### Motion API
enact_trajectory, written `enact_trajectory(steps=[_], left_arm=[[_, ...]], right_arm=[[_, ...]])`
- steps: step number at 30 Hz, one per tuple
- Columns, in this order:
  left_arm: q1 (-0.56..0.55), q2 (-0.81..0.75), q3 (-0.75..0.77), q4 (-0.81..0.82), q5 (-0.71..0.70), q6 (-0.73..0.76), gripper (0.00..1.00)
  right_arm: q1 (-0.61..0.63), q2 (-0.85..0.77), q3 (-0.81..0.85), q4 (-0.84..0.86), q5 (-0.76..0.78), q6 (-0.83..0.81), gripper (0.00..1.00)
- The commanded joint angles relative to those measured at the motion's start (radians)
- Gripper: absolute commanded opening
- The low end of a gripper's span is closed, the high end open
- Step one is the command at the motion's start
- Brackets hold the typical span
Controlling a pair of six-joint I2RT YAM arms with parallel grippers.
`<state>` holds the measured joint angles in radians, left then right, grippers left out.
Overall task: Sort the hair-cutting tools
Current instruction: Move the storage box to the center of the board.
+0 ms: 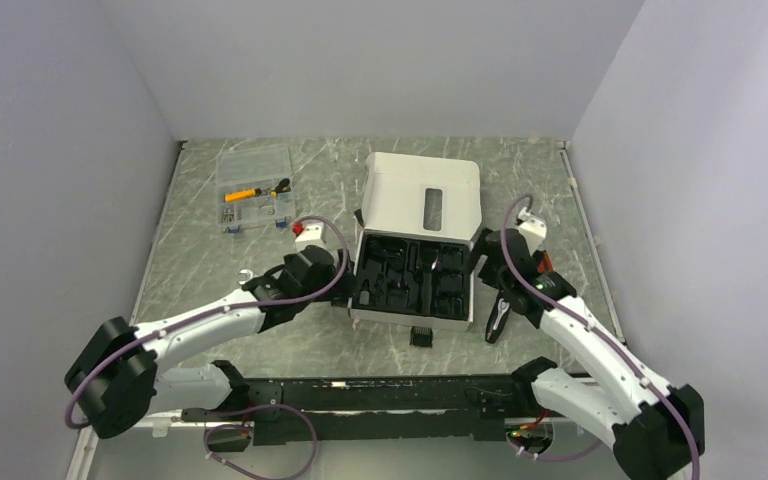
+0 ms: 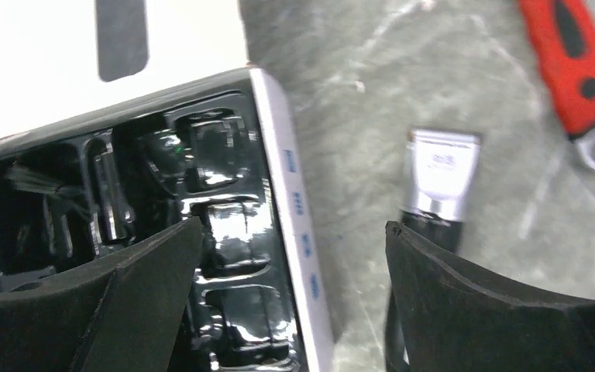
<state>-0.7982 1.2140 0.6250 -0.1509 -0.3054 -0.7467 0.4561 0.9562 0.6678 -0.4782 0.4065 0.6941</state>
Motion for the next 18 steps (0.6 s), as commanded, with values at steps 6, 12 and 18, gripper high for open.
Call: enact_trajectory(steps=[6,12,18], left_arm=[[0.000,-0.247,-0.054,-0.057,-0.074,-0.098,0.99],[0.000,-0.411,-0.149,0.004,-0.037,-0.063,0.99],[0.000,-0.470,-0.177,0.003,0.002,-0.045,0.99]], right_arm=[[-0.034,-0.159,-0.027,-0.288,0.145,0.186,0.91],[-0.058,-0.118,-0.001,-0.317,0.135,0.232,0.91],[-0.081,-0.094,-0.008,-0.298,0.103,0.213,0.91]])
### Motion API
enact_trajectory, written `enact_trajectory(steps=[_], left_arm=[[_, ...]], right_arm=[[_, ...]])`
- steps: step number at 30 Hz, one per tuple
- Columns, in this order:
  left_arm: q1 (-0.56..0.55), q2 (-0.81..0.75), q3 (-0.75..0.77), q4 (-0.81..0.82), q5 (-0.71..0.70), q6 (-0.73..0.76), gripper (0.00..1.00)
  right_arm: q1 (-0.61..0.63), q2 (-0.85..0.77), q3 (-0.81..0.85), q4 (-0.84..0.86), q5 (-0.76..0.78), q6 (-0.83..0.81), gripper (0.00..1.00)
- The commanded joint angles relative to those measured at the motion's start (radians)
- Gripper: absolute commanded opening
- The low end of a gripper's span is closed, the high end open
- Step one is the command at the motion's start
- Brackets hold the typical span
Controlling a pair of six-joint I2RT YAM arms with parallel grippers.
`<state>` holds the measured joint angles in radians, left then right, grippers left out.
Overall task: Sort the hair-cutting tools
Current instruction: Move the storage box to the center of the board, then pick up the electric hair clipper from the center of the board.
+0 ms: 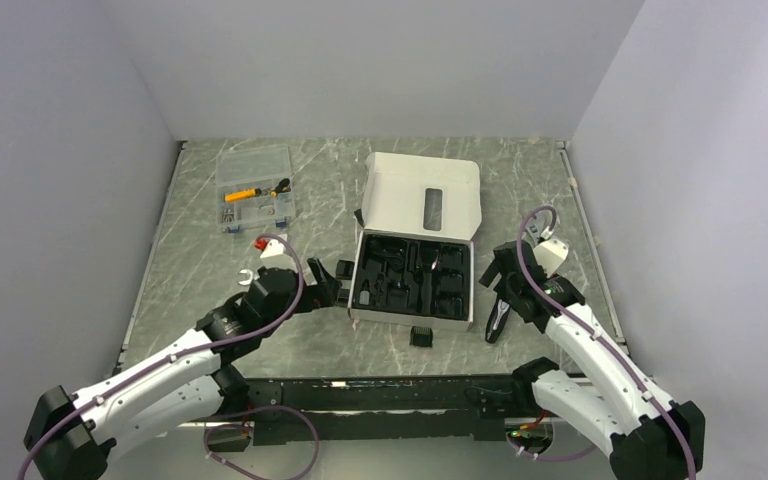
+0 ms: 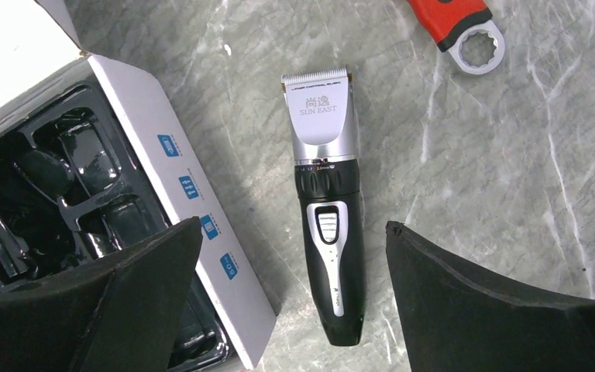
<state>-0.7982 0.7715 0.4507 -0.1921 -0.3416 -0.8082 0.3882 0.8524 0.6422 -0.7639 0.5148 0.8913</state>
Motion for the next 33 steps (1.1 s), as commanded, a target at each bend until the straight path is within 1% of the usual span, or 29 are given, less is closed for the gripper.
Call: enact_trajectory(steps=[1,7,14,29,33], left_arm=[[0.000,-0.030,-0.007,0.049,0.052,0.017,0.99],[-0.001,-0.026,-0.036,0.075,0.091,0.007,0.99],[0.000,0.011,-0.036,0.098,0.114,0.008,0.99],[-0.001,0.060,-0.032,0.120,0.120,0.008,0.99],[0.000,0.071,-0.026,0.121,0.123,0.010,0.99]], right_arm=[[-0.017,0.010,0.009,-0.012,-0.007,0.020,0.91],[-0.025,-0.011,-0.034,-0.005,-0.021,0.050,0.91],[-0.025,0.017,-0.042,0.010,-0.009,0.056,0.90],[-0.031,0.154,-0.085,0.094,-0.056,0.091,0.88],[-0.063,0.174,-0.103,0.141,-0.090,0.082,0.87]])
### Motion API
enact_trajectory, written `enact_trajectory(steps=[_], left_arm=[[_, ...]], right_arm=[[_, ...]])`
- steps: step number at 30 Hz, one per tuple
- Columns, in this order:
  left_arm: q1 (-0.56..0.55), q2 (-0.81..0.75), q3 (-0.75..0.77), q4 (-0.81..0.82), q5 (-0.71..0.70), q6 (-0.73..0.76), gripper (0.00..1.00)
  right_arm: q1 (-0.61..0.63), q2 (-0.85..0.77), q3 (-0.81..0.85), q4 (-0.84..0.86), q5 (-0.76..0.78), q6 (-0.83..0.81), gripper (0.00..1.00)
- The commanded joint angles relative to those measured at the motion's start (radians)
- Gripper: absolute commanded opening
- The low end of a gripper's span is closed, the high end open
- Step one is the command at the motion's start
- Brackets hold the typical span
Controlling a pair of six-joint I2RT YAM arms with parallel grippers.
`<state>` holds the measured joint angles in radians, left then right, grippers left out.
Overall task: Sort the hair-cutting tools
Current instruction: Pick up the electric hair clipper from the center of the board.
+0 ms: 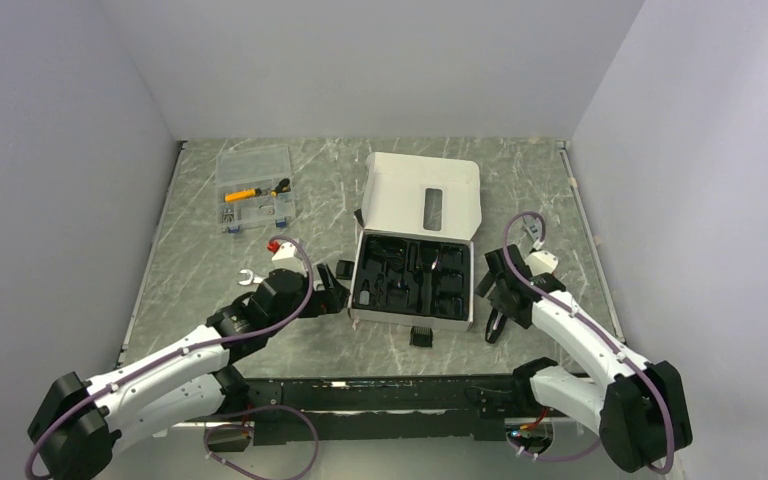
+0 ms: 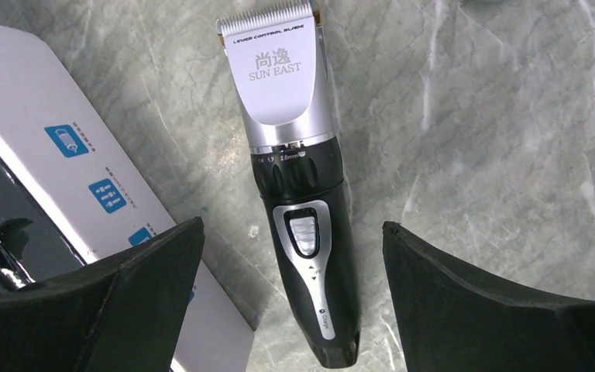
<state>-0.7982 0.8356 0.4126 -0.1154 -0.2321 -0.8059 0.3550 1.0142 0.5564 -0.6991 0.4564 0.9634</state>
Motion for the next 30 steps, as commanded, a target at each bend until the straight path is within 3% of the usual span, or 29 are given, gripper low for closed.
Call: enact_trajectory(steps=[1,8,30], left_arm=[[-0.001,0.009,0.013,0.045,0.015,0.008,0.99],[0.000,0.012,0.014,0.042,0.005,0.011,0.99],[0.001,0.090,0.016,0.075,0.029,-0.007,0.99]], right_arm=[[-0.039,0.020,-0.021,0.087,-0.041,0.003,0.87],[-0.098,0.069,-0.028,0.139,-0.085,-0.047,0.82],[-0.102,0.092,-0.047,0.199,-0.122,-0.102,0.59]])
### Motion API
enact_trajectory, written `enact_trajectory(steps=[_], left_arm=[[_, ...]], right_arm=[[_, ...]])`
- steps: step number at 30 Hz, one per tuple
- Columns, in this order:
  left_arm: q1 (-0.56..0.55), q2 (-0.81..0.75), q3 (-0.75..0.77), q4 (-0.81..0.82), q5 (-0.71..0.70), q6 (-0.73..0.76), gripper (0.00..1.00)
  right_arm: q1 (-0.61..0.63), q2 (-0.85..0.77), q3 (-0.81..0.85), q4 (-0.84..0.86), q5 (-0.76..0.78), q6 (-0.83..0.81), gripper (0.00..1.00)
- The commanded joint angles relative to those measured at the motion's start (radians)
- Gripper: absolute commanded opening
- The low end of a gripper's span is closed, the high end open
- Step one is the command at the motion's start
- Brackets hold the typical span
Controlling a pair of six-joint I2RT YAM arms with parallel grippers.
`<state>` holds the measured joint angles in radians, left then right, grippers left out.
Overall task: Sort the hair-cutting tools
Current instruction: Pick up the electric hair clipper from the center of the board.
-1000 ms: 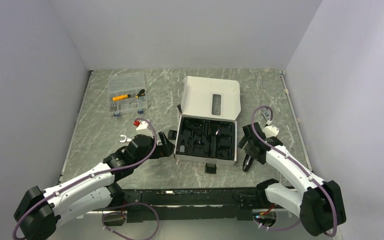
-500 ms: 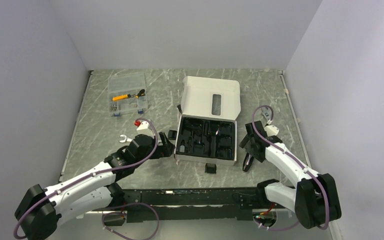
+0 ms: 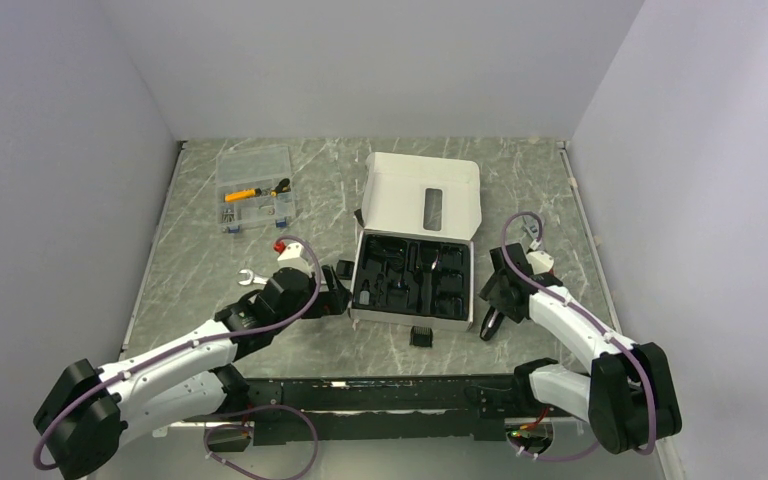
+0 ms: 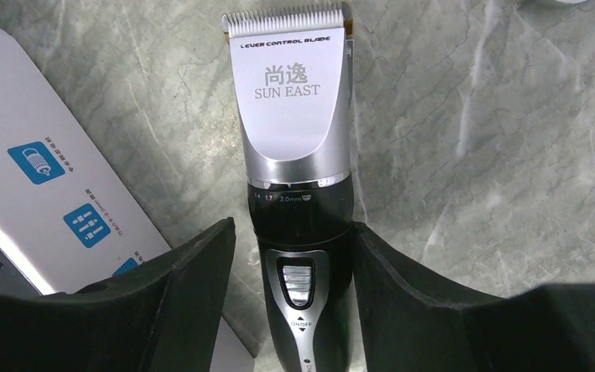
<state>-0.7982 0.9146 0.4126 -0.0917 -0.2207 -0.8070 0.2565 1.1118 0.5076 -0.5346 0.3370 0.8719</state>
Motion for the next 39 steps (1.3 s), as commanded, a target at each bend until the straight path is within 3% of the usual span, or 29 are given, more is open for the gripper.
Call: enact_trajectory(steps=[1,4,9,27,34,38,39], left_arm=[[-0.001,0.014,0.016,0.053,0.019,-0.007,0.99],[-0.001,0.022,0.015,0.058,0.022,-0.006,0.99],[0.000,0.027,0.013,0.059,0.021,-0.005,0.99],[0.000,0.013,0.004,0.057,0.016,-0.010,0.99],[0.000,0.023,0.006,0.060,0.022,-0.016,0.99],[0.000,0.018,0.006,0.055,0.017,-0.015,0.99],[-0.001,0.016,0.007,0.055,0.015,-0.015,0.99]], right_arm=[[-0.003,-0.004,0.003,0.035,-0.001,-0.010,0.59],[-0.004,0.005,0.006,0.031,0.010,-0.005,0.65],[-0.004,0.022,0.006,0.042,0.019,-0.008,0.65],[-0.002,-0.068,0.011,0.002,0.012,-0.009,0.42],[0.000,-0.134,0.023,-0.047,0.022,-0.009,0.23],[0.017,-0.228,0.092,-0.122,0.058,-0.027,0.00],[0.024,-0.245,0.120,-0.150,0.064,-0.037,0.00]])
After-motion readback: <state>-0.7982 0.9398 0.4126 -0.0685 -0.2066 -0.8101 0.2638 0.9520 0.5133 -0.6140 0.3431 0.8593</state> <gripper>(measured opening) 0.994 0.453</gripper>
